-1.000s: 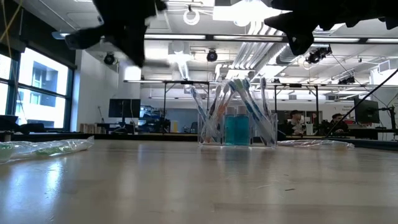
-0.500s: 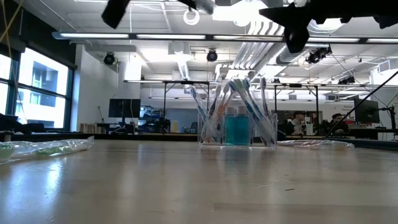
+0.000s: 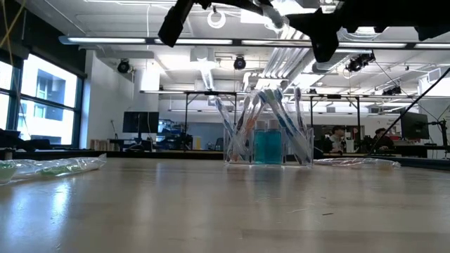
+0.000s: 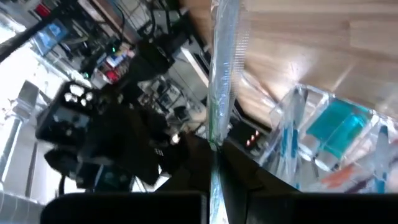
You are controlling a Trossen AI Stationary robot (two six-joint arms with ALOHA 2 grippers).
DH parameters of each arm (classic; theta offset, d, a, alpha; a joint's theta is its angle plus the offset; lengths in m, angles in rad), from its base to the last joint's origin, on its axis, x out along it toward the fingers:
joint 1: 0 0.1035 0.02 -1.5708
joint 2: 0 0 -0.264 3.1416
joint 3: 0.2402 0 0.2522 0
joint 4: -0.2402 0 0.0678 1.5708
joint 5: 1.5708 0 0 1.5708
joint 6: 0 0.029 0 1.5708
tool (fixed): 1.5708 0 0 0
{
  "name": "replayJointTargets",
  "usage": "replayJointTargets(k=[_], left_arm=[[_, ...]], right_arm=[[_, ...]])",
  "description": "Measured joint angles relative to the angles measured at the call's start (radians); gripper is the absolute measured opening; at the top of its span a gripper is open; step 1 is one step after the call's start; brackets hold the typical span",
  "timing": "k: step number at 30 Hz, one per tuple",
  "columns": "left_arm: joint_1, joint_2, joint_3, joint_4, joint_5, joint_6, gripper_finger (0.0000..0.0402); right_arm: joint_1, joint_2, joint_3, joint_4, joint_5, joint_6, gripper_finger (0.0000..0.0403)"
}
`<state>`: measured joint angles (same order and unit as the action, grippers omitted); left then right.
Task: Pick & Place toothbrushing station
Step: Put the top green toothbrush into the transparent organizer
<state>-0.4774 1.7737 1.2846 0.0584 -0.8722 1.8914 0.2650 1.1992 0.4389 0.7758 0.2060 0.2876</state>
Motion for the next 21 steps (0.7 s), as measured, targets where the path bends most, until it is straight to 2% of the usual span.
replayJointTargets(k=[3,7,9,21], left_arm=[[0.0,0.0,0.0,0.003,0.024,0.001,0.0008],[0.0,0.0,0.0,0.0,0.027,-0.004,0.0008],[0.0,0.0,0.0,0.002,0.027,-0.005,0.0008],[0.012,0.0,0.0,0.033,0.116,0.022,0.0008]], right_arm=[[-0.013,0.034,0.0,0.058,-0.006,0.006,0.0247],[-0.039,0.056,0.0,0.093,-0.106,0.071,0.0269],[-0.05,0.065,0.0,0.112,-0.135,0.105,0.0271],[-0.052,0.095,0.007,0.146,-0.148,0.106,0.0266]])
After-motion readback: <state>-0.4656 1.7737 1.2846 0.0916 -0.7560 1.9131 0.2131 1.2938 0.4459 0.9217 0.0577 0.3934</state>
